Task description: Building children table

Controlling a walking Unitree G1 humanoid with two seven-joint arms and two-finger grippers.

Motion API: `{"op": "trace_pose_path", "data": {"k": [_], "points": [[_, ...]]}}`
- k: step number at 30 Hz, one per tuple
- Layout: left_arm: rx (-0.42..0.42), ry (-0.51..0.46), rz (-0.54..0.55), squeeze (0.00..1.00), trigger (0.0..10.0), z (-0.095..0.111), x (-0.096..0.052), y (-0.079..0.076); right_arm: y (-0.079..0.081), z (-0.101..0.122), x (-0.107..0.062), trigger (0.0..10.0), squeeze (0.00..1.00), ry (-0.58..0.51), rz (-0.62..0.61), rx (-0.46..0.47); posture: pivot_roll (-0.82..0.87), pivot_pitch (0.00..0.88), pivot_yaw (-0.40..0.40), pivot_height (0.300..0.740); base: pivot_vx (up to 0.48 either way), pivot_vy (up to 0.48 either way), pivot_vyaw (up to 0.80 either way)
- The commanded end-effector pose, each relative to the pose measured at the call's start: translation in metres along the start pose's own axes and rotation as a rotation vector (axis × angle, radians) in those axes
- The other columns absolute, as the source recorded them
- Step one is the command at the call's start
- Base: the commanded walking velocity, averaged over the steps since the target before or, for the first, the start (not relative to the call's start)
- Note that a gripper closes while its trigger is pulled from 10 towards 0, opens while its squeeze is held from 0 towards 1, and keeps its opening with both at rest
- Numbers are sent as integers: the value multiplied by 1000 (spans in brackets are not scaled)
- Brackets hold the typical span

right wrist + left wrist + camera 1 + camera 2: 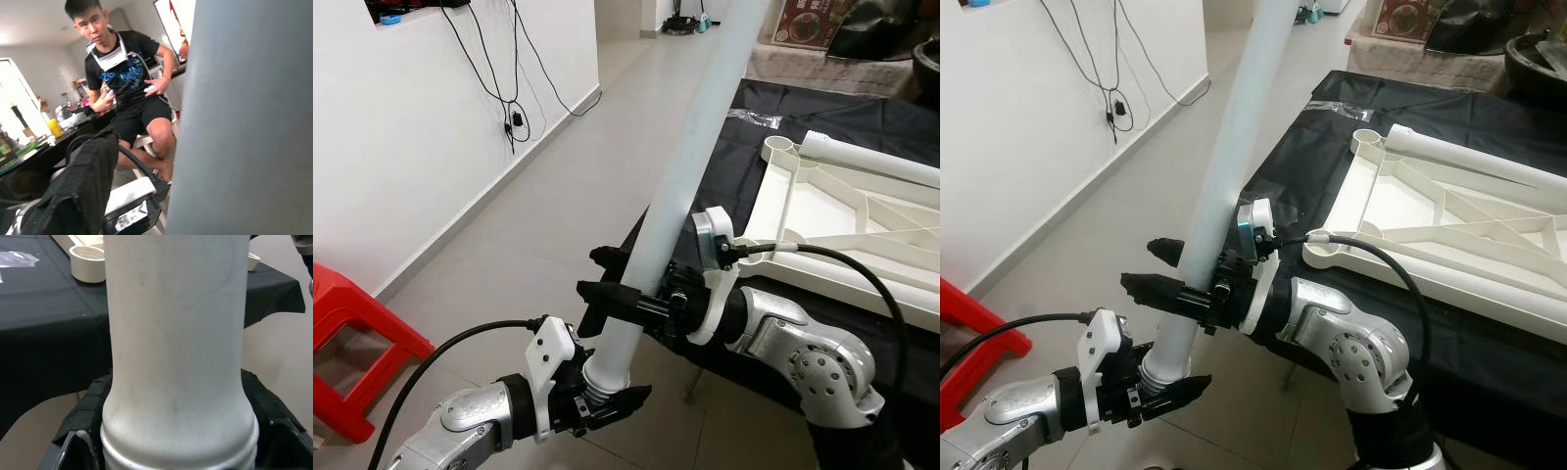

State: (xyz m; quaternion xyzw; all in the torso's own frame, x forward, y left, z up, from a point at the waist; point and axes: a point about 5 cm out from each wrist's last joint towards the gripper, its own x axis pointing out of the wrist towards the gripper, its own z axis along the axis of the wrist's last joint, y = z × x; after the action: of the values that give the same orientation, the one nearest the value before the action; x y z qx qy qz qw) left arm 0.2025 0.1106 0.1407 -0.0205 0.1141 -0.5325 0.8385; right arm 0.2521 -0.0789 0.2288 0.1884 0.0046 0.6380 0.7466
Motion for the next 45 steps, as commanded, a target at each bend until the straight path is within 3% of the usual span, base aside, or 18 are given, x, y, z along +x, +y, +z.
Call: {"op": "trace_pose_path", "data": {"k": [1, 2, 5, 6, 22, 23, 30, 31, 32, 36, 38, 39, 40, 41, 43, 45], "points": [[3, 21, -42, 0, 10000, -2, 1, -6, 8, -5, 5, 4980, 0, 24, 60, 11, 115, 136, 12, 740, 0, 0, 0], [2, 22, -42, 0, 10000, -1, 0, -6, 9, -6, 5, 1608, 0, 33, 66, 11, 113, 137, 12, 740, 0, 0, 0], [2, 23, -41, 0, 10000, -1, 0, -5, 9, -6, 5, 1608, 0, 37, 70, 11, 112, 136, 12, 740, 0, 0, 0], [-2, 21, -40, 0, 10000, -1, 0, -5, 10, -7, 5, 0, 0, 43, 76, 13, 113, 137, 13, 740, 0, 0, 0], [-53, 42, -26, 0, 10000, -4, 2, -7, 12, -9, 4, 0, 0, 55, 92, 23, 116, 133, 10, 740, 0, 0, 0], [-53, 46, -22, 1000, 10000, -4, 2, -6, 11, -8, 3, 0, 0, 54, 93, 21, 115, 131, 14, 740, 0, 0, 0], [-44, 46, 12, 1000, 10000, -7, 2, -4, 1, 3, -4, 0, 0, 32, 35, -24, 116, 117, 10, 740, 0, 0, 0], [-36, 44, 35, 412, 10000, -8, 2, -3, -5, 7, -8, 0, 0, 23, 0, -44, 114, 114, 11, 740, 0, 0, 0], [-32, 42, 50, 0, 10000, -8, 2, -2, -8, 10, -10, 0, 0, 17, -22, -56, 114, 114, 11, 740, 0, 0, 0], [-24, 29, 80, 0, 10000, -8, 2, 0, -16, 15, -15, 0, 0, 3, -87, -85, 114, 108, 8, 740, 0, 0, 0], [-5, -24, 169, 0, 10000, -4, 4, 5, -41, 31, -28, 0, 0, -59, -296, -181, 114, 100, 10, 740, 0, 0, 0], [-5, -24, 169, 0, 10000, -4, 4, 5, -41, 31, -28, 0, 0, -59, -296, -181, 114, 100, 10, 740, 0, 0, 0], [7, -51, 234, 0, 10000, -1, 5, 10, -54, 41, -35, 0, 0, -111, -419, -221, 115, 95, 6, 740, 0, 0, 0], [7, -51, 234, 0, 10000, -1, 5, 10, -54, 41, -35, 0, 0, -111, -419, -221, 115, 95, 6, 740, 0, 0, 0], [26, -81, 316, 0, 10000, 3, 5, 15, -71, 58, -47, 0, 0, -218, -618, -277, 113, 91, 8, 740, 0, 0, 0], [39, -93, 335, 0, 10000, 5, 5, 17, -75, 63, -51, 0, 0, -251, -671, -296, 112, 89, 8, 740, 0, 0, 0]]}}
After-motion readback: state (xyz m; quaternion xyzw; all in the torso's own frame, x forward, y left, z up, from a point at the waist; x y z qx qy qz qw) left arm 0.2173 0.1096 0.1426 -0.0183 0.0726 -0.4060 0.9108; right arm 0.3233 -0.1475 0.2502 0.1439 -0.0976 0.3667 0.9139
